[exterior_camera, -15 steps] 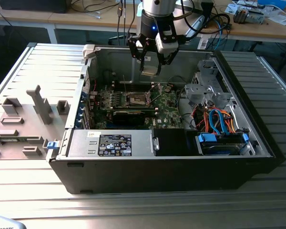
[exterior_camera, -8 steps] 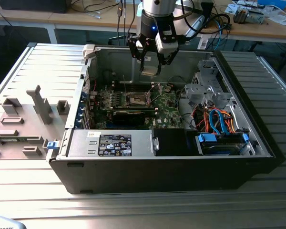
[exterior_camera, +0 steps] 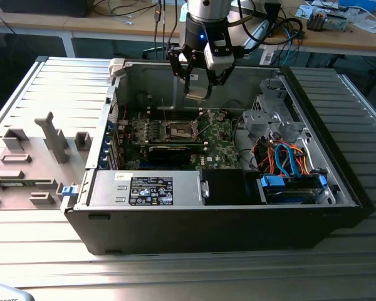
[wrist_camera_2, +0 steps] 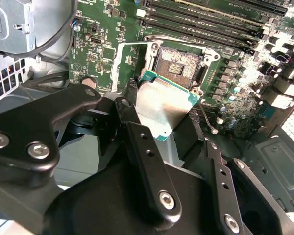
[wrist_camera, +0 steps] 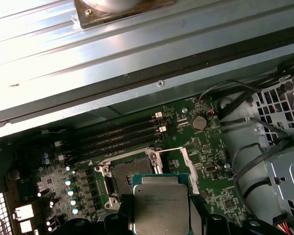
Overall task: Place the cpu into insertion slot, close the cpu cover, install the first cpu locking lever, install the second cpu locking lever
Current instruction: 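Place the cpu into insertion slot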
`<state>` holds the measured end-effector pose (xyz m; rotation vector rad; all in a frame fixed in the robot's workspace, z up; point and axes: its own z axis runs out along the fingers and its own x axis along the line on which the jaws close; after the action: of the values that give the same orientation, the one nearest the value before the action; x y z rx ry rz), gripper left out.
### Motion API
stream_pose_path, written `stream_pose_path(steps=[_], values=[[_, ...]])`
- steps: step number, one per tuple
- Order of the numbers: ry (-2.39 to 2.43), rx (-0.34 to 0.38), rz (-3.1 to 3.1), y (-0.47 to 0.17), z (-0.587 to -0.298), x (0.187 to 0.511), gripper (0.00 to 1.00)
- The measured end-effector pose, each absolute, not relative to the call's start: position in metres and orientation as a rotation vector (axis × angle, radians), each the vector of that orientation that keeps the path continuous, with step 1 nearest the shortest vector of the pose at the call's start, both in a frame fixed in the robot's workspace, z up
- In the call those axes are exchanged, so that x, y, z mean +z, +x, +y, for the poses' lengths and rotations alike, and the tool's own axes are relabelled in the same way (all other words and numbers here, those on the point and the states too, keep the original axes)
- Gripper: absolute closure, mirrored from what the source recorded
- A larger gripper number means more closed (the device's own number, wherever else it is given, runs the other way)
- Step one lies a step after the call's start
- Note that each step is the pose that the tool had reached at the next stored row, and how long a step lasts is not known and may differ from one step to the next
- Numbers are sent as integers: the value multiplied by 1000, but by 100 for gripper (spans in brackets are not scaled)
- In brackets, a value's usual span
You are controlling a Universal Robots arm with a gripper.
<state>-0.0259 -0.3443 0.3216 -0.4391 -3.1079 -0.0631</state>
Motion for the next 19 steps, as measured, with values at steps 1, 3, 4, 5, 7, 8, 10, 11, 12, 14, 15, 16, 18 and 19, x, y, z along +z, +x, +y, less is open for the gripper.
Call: stream_pose_path(steps=[1,3,4,5,7,8,10,11,12,14,15,16,18,19], values=[[-440,-63,-3108,-26,-344,322,46],[-443,-61,-3108,-26,-344,322,46],[-445,-61,-3107,-26,-344,322,46],[-446,-60,-3107,-26,-344,322,46],[-447,-59,-3107,-26,-344,322,46],[-448,-59,-3107,-26,-344,322,46],[-451,-58,-3107,-26,-344,322,46],[-451,-58,-3107,-26,-344,322,46],[-452,-57,-3107,-26,-344,322,46],[-454,-57,-3107,-26,-344,322,46],[-455,-57,-3107,-26,-344,322,46],[-456,-57,-3106,-26,-344,322,46],[-457,-56,-3106,-26,-344,322,46],[-458,-56,-3106,-26,-344,322,46]])
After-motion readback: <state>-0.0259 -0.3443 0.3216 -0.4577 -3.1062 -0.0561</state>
